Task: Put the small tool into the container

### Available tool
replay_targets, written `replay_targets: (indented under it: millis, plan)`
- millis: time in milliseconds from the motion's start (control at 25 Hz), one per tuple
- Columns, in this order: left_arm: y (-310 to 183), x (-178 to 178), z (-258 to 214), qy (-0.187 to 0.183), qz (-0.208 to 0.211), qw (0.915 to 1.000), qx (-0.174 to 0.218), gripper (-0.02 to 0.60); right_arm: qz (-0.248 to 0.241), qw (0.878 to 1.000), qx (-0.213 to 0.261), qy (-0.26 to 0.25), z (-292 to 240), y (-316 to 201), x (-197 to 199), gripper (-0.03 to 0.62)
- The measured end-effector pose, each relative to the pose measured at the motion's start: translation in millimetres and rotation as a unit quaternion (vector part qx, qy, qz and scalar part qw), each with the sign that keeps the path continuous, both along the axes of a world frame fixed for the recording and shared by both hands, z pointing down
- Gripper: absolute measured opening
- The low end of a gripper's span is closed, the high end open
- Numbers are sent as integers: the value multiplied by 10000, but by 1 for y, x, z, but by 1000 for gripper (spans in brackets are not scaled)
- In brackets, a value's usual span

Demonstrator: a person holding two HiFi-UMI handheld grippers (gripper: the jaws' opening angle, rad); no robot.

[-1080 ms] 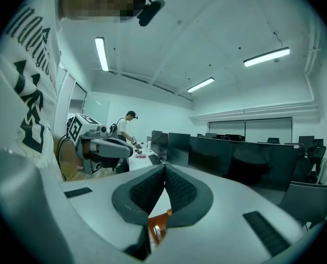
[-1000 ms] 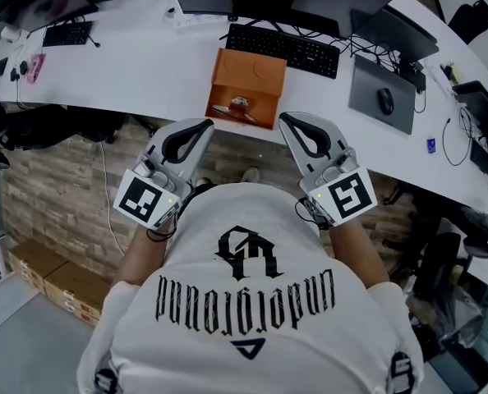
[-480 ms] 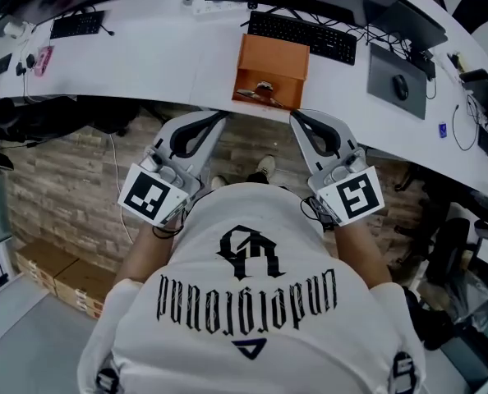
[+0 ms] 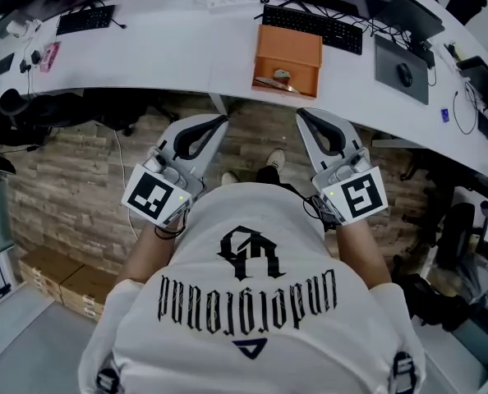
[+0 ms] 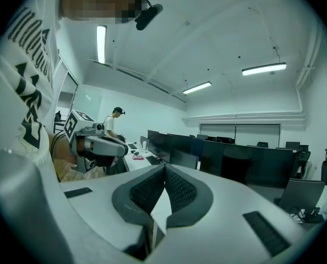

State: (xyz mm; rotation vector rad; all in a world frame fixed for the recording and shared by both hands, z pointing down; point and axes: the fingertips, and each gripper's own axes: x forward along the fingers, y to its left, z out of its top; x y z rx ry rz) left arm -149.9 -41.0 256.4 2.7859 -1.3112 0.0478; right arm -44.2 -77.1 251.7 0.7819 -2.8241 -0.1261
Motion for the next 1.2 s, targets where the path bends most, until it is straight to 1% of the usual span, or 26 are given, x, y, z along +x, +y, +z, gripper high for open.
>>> replay_targets:
  millis: [160, 320, 480, 640, 880, 1200]
  plan:
    - [22, -9, 6, 67, 189, 9998, -43, 14, 198, 9998, 30, 44, 0, 21, -6, 14]
    - [36, -12, 11, 120, 328, 9993, -93, 14, 408, 9991, 5, 89, -1, 38, -2, 14]
    - [46, -3, 11, 142, 425, 9990, -93, 14, 513, 9985, 49, 166, -3, 49, 10, 14]
    - [54, 11, 6, 102, 445, 9990, -11, 14, 489, 9985, 147, 187, -5, 58, 23, 14]
    - [68, 41, 0, 39, 312, 9995, 38, 14, 343, 9993, 148, 81, -6, 76, 52, 14]
    - [98, 114, -4, -78, 349, 9993, 59, 14, 251, 9996, 92, 46, -1, 111, 120, 14]
